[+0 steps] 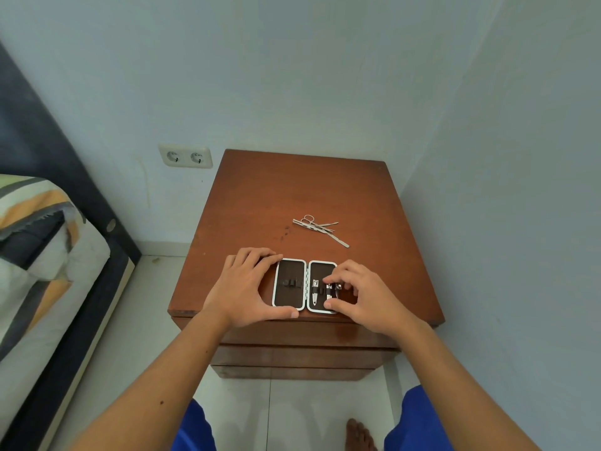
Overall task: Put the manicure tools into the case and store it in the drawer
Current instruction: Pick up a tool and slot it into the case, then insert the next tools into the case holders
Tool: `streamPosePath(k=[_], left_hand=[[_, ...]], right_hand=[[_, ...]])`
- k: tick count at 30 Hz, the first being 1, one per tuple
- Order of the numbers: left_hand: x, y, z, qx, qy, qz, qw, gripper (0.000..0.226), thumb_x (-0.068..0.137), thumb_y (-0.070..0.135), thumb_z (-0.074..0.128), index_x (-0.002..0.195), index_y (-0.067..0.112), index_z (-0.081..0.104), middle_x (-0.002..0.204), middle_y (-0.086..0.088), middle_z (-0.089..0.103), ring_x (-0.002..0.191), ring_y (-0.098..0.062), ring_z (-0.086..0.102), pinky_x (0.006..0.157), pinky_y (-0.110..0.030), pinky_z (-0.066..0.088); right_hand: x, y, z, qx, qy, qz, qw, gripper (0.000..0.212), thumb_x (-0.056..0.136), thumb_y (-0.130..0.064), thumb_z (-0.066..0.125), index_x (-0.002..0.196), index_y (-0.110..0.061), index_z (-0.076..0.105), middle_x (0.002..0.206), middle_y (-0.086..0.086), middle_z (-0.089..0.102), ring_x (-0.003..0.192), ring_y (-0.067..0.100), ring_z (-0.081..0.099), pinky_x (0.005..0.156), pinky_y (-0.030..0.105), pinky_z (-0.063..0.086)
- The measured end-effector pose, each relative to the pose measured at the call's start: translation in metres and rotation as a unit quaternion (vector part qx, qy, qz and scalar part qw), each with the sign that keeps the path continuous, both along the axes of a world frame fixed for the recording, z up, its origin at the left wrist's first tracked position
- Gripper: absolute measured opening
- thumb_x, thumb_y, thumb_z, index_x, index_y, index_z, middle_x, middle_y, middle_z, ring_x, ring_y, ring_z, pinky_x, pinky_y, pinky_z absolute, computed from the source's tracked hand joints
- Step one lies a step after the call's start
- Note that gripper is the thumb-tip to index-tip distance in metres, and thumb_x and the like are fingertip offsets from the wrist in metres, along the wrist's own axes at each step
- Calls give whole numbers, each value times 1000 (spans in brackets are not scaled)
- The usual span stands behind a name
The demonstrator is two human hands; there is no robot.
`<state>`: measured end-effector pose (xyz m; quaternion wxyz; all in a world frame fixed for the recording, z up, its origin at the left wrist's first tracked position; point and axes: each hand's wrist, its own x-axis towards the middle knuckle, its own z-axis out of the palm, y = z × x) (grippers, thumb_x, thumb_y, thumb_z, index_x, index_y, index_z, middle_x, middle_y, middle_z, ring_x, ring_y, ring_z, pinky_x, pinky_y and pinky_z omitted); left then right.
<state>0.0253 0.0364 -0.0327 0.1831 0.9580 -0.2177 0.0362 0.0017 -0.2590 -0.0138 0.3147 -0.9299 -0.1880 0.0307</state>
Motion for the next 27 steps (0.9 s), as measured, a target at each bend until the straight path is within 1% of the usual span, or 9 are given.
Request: streamPosePath(k=[2, 4, 6, 9, 11, 15, 19, 23, 27], left_hand=[[0, 0, -1, -2, -1, 0, 1000, 123, 63, 110, 48, 156, 29, 48, 153, 10, 46, 142, -17, 38, 115, -43, 34], [1, 0, -1, -2, 3, 0, 1000, 123, 63, 110, 48, 156, 29, 47, 154, 11, 46, 143, -16, 37, 117, -43, 33], [1, 0, 0, -4, 4, 0, 1000, 123, 63, 110, 49, 155, 30, 47, 154, 11, 46, 143, -16, 37, 117, -44, 33], [1, 0, 0, -2, 6, 0, 1000, 123, 62, 110, 49, 155, 30, 47, 154, 12, 45, 143, -15, 37, 118, -44, 33], [2, -1, 1, -3, 6, 0, 1000, 123, 62, 110, 51, 155, 31, 47, 154, 13, 45, 143, -15, 36, 118, -43, 33], [2, 2, 1, -8, 14, 0, 1000, 123, 60, 110, 51, 155, 32, 46, 154, 13, 44, 143, -13, 35, 119, -42, 32], [3, 5, -4, -3, 22, 4, 1000, 122, 60, 110, 53, 155, 33, 45, 153, 15, 43, 142, -12, 34, 118, -41, 32], [3, 1, -1, -5, 12, 1, 1000, 122, 59, 109, 53, 154, 32, 47, 151, 14, 44, 142, -13, 35, 117, -41, 32], [4, -1, 2, -9, 8, -2, 1000, 122, 59, 108, 55, 153, 31, 48, 150, 14, 44, 141, -13, 36, 117, -40, 32]], right_hand=[[1, 0, 0, 8, -3, -7, 1000, 41, 83, -41, 84, 121, -30, 72, 115, -19, 58, 93, 4, 53, 79, 12, 36], [6, 1, 1, 47, -20, -33, 998, 38, 82, -39, 84, 117, -29, 74, 107, -18, 61, 90, 7, 57, 78, 13, 38], [17, 4, 4, 92, -38, -78, 992, 28, 84, -33, 84, 111, -27, 77, 98, -14, 65, 85, 10, 59, 76, 14, 40], [46, 12, 10, 105, -47, -130, 985, 11, 88, -27, 80, 99, -28, 79, 93, -11, 69, 81, 9, 61, 78, 24, 45], [68, 20, 15, 101, -49, -150, 982, 7, 90, -25, 78, 96, -29, 79, 95, -12, 71, 84, 8, 61, 80, 27, 46], [109, 34, 20, 84, -40, -185, 978, 8, 93, -24, 76, 98, -25, 81, 94, -12, 70, 81, 1, 56, 81, 24, 43], [134, 41, 12, 25, -26, -200, 979, 9, 94, -25, 75, 97, -23, 82, 90, -12, 65, 89, 11, 59, 91, 32, 48], [138, 36, 10, -14, -17, -197, 980, 10, 94, -27, 74, 95, -24, 83, 93, -7, 70, 91, 13, 59, 86, 29, 46], [138, 34, 13, -37, -33, -184, 982, 11, 95, -24, 71, 93, -22, 81, 87, -9, 65, 94, 19, 63, 87, 37, 53]])
